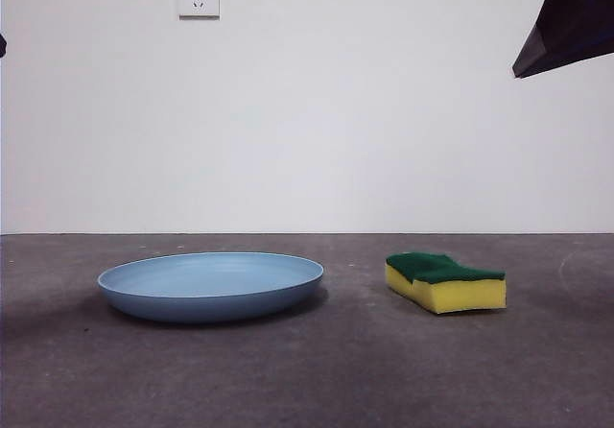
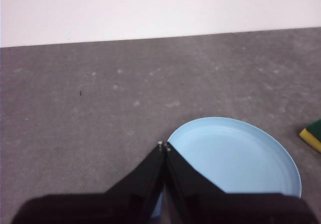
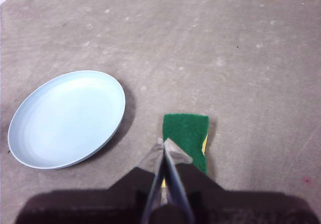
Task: Pick up the plate,pick up the cloth,clean the plate with the cloth
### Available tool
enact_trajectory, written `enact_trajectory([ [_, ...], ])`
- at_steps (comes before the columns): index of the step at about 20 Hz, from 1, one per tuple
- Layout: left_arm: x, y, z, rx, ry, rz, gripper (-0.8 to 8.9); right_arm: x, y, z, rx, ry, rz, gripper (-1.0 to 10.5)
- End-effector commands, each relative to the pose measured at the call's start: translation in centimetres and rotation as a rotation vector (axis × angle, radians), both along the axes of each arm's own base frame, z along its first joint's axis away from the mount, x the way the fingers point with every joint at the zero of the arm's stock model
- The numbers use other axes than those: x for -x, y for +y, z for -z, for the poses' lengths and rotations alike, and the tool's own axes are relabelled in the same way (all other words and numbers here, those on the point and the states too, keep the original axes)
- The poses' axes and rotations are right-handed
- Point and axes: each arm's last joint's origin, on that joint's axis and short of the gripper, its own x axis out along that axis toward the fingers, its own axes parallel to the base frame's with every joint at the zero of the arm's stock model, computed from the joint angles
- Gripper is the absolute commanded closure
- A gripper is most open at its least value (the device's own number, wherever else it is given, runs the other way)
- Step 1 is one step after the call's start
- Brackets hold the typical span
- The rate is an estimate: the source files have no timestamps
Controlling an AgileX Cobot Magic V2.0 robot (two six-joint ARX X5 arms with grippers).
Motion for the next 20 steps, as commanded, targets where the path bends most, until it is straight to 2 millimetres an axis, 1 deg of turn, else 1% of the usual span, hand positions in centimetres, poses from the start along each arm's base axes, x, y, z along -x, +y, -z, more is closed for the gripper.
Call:
enact_trajectory([
  [1, 0.0, 0.0, 0.0, 0.01, 0.0, -0.001, 8.14, 0.0, 0.0, 0.1, -0.006, 0.001, 0.001, 9.5],
  [3, 0.1, 0.0, 0.3, -0.026, 0.026, 0.004, 8.14, 0.0, 0.0, 0.1, -0.006, 0.001, 0.001, 9.5],
  [4, 0.1, 0.2, 0.3, -0.066, 0.011, -0.017, 8.14, 0.0, 0.0, 0.1, -0.006, 0.001, 0.002, 9.5],
  [6, 0.2, 1.2, -0.3, -0.05, -0.059, -0.113, 8.14, 0.0, 0.0, 0.1, -0.006, 0.001, 0.002, 9.5],
  [7, 0.2, 1.7, -0.4, -0.021, -0.109, -0.132, 8.14, 0.0, 0.0, 0.1, -0.006, 0.001, 0.002, 9.5],
  [8, 0.3, 2.1, -0.1, 0.008, -0.168, -0.151, 8.14, 0.0, 0.0, 0.1, -0.006, 0.001, 0.002, 9.5],
  [9, 0.3, 2.6, 0.4, 0.015, -0.203, -0.178, 8.14, 0.0, 0.0, 0.1, -0.006, 0.001, 0.001, 9.5],
  [11, 0.5, 3.3, 2.5, 0.012, -0.231, -0.225, 8.14, 0.0, 0.0, 0.1, -0.006, 0.001, 0.001, 9.5],
  [14, 1.0, 4.0, 6.2, -0.002, -0.198, -0.24, 8.14, 0.0, 0.0, 0.1, -0.006, 0.001, 0.002, 9.5],
  [16, 1.4, 4.3, 8.2, 0.001, -0.19, -0.219, 8.14, 0.0, 0.0, 0.1, -0.006, 0.001, 0.002, 9.5],
  [18, 1.7, 4.4, 9.3, 0.012, -0.193, -0.155, 8.14, 0.0, 0.0, 0.1, -0.006, 0.001, 0.002, 9.5],
  [20, 2.0, 4.4, 9.9, -0.012, -0.153, -0.1, 8.14, 0.0, 0.0, 0.1, -0.006, 0.001, 0.002, 9.5],
])
